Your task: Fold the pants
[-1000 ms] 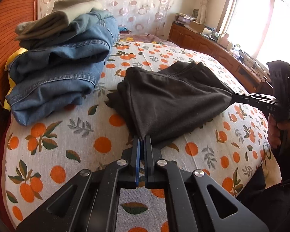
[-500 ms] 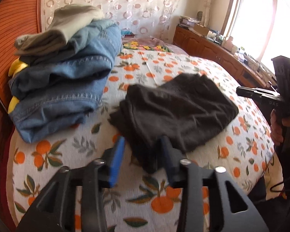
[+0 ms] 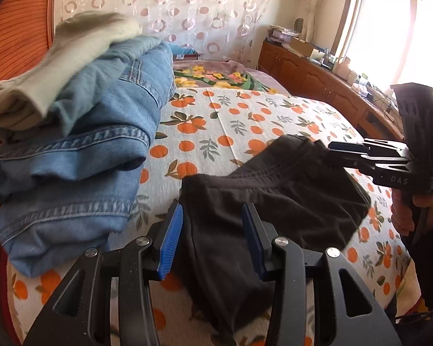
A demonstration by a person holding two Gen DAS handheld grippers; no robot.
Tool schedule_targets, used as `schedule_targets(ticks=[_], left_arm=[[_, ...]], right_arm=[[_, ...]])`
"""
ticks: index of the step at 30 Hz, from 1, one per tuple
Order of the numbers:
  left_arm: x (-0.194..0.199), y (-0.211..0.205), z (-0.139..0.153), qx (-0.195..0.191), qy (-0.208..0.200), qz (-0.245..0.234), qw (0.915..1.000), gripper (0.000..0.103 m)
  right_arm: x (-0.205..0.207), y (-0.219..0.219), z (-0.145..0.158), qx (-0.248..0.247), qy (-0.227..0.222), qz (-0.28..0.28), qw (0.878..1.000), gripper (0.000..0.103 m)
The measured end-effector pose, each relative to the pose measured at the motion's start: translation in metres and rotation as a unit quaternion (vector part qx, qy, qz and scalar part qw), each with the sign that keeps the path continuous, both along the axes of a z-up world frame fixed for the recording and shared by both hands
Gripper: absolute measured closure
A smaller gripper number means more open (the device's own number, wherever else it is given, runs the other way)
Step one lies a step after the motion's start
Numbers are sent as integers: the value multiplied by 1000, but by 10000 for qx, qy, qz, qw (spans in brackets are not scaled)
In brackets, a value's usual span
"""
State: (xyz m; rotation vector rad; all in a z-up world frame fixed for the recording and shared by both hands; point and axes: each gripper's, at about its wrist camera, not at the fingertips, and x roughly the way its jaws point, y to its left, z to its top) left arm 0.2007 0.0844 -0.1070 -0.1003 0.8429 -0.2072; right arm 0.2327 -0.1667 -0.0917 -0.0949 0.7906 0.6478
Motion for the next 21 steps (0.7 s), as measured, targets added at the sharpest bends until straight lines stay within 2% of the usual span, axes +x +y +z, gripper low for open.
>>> schedule_targets(ticks=[7, 8, 10, 11, 12, 16, 18, 21], left_arm=[[18, 3, -11, -58, 98, -36, 9999, 59], [19, 3, -11, -78, 100, -41, 9999, 59], [21, 5, -13, -129, 84, -45, 9999, 59], [21, 6, -14, -132, 80, -37, 9999, 59], [21, 6, -15, -118, 78, -16, 9999, 61], [21, 5, -16, -59, 43, -88, 9999, 86], [17, 6, -13, -78, -30, -85, 9999, 93], [10, 13, -4, -157, -256, 104, 9995, 94]], right_arm=[[21, 0, -5, 227, 193, 53, 9995, 68], [23, 1, -6, 217, 189, 99, 9995, 70], [23, 4, -5, 203, 136, 198, 9995, 87], [23, 5, -5, 194, 98, 230, 9995, 90], [23, 6, -4, 192, 13, 208, 9996, 92], [25, 9, -2, 203, -105, 200, 9995, 95], [27, 11, -2, 202, -147, 231, 9994, 95], [29, 16, -1, 205, -214, 270, 9992, 95]])
